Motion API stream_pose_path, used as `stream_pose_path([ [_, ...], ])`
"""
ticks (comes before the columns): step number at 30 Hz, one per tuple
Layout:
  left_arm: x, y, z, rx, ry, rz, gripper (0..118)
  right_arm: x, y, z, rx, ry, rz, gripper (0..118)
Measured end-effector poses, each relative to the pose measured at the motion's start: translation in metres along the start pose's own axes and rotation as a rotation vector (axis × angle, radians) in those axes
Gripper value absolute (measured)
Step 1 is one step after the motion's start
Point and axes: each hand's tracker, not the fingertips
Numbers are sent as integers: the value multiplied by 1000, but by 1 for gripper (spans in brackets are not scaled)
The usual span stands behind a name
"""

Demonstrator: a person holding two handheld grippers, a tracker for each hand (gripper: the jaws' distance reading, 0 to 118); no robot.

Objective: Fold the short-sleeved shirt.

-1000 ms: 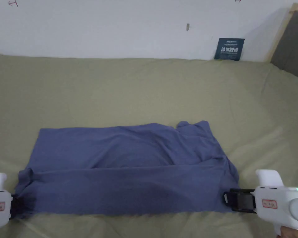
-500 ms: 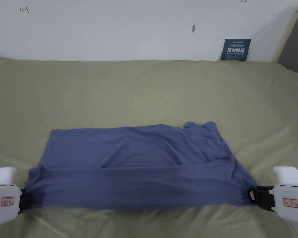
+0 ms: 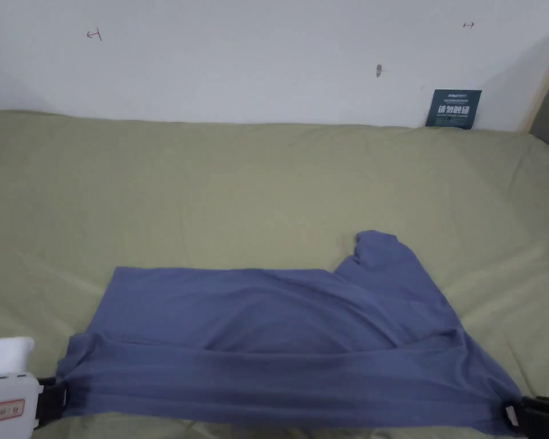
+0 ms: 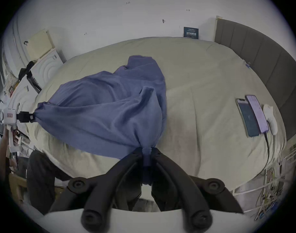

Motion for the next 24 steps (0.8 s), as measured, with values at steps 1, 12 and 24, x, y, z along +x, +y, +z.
stream_pose_path([
  [1, -1, -7, 5, -1, -2, -1, 6, 0, -8, 4, -3, 0, -2, 10],
  [12, -7, -28, 7, -6, -35, 23, 94, -1, -29, 6, -23, 3, -34, 83],
  [24, 12, 18, 31, 205, 26, 4, 0, -24, 24, 29, 229, -65, -13, 16],
])
